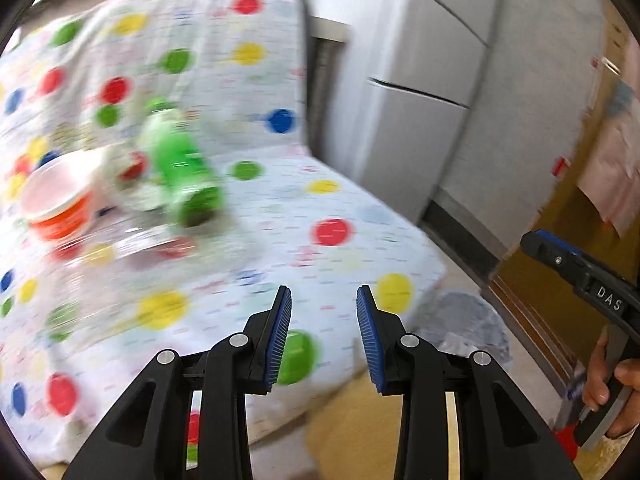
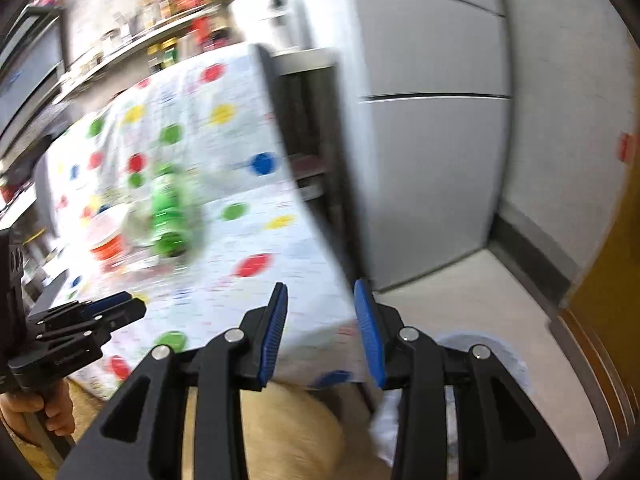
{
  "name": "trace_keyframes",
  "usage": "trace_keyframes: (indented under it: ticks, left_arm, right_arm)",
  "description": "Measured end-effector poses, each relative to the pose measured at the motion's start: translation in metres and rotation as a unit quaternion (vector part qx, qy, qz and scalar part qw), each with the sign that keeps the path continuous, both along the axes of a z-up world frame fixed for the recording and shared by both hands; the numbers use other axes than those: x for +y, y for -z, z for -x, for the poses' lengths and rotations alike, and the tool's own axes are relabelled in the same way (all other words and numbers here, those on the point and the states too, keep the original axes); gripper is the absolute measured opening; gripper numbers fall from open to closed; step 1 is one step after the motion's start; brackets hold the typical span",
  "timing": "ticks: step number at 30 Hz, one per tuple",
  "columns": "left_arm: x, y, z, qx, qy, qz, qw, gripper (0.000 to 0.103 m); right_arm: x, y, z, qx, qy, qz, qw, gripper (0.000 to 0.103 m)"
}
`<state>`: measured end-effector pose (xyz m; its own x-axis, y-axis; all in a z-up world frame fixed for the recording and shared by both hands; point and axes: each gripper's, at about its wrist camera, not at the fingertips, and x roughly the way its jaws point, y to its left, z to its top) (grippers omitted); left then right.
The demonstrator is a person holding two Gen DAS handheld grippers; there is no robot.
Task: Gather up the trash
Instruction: 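Move both grippers back over the chair toward the remaining trash, then grasp the crumpled white tissue beside the green bottle with the right gripper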
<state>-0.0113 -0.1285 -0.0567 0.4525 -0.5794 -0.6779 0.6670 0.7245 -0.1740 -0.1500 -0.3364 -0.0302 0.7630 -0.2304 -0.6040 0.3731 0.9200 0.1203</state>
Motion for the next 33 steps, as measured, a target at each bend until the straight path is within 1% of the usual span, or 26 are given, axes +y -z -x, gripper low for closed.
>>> trace_keyframes:
  ticks: [2,4,5,6,8,9,11,13,14,15,16,17,20,22,26,29,31,33]
  left_arm:
    - [0.02,-0.003,-0.008,-0.003,-0.028,-0.004,0.9996,0.036]
    - [0.042,-0.004,-0.018,-0.002,-0.059,-0.01,0.9982,0.036]
    - [0.051,-0.005,-0.024,-0.002,-0.072,-0.01,0.9973,0.036]
    - [0.065,-0.006,-0.03,-0.002,-0.091,-0.011,0.9958,0.036]
    - [0.086,-0.008,-0.043,-0.003,-0.124,-0.013,0.9922,0.037]
    - [0.096,-0.008,-0.045,-0.005,-0.137,-0.015,0.9904,0.041]
    - [0.114,-0.01,-0.054,-0.007,-0.163,-0.019,0.9864,0.044]
    - [0.13,-0.011,-0.064,-0.008,-0.188,-0.023,0.9819,0.044]
    - [0.137,-0.011,-0.07,-0.009,-0.2,-0.028,0.9794,0.046]
    - [0.142,-0.011,-0.073,-0.009,-0.207,-0.03,0.9778,0.054]
    - [0.148,-0.011,-0.078,-0.009,-0.217,-0.033,0.9756,0.06]
    - [0.152,-0.011,-0.081,-0.01,-0.225,-0.034,0.9737,0.064]
    - [0.161,-0.01,-0.094,-0.007,-0.24,-0.034,0.9702,0.064]
    - [0.165,-0.009,-0.102,-0.008,-0.246,-0.036,0.9685,0.064]
    - [0.169,-0.008,-0.122,-0.013,-0.252,-0.049,0.9663,0.064]
    - [0.176,-0.007,-0.136,-0.012,-0.259,-0.055,0.9642,0.062]
    - [0.181,-0.008,-0.147,-0.014,-0.267,-0.059,0.9618,0.057]
    - [0.187,-0.008,-0.156,-0.017,-0.273,-0.06,0.96,0.052]
  right_arm:
    - [0.019,-0.002,-0.019,0.006,-0.031,0.011,0.999,0.035]
    - [0.037,-0.004,-0.039,0.011,-0.07,0.009,0.997,0.035]
    - [0.043,-0.005,-0.045,0.012,-0.08,0.009,0.997,0.037]
    - [0.052,-0.006,-0.056,0.014,-0.095,0.012,0.995,0.045]
    - [0.064,-0.007,-0.07,0.013,-0.116,0.015,0.993,0.054]
    - [0.071,-0.008,-0.08,0.013,-0.129,0.021,0.991,0.054]
    - [0.079,-0.007,-0.095,0.017,-0.14,0.03,0.99,0.054]
    - [0.087,-0.006,-0.112,0.021,-0.155,0.032,0.987,0.055]
    - [0.091,-0.005,-0.119,0.023,-0.16,0.034,0.986,0.057]
    - [0.096,-0.004,-0.128,0.025,-0.165,0.039,0.985,0.059]
    - [0.099,-0.003,-0.135,0.026,-0.17,0.042,0.984,0.06]
    - [0.104,-0.003,-0.143,0.026,-0.175,0.044,0.983,0.06]
    - [0.119,-0.001,-0.167,0.028,-0.197,0.046,0.979,0.06]
    - [0.133,-0.001,-0.184,0.027,-0.22,0.051,0.974,0.06]
    - [0.158,0.004,-0.22,0.031,-0.253,0.053,0.966,0.06]
    - [0.172,0.007,-0.246,0.033,-0.264,0.059,0.962,0.06]
    - [0.181,0.009,-0.267,0.035,-0.266,0.062,0.961,0.054]
    - [0.189,0.012,-0.29,0.037,-0.27,0.058,0.96,0.045]
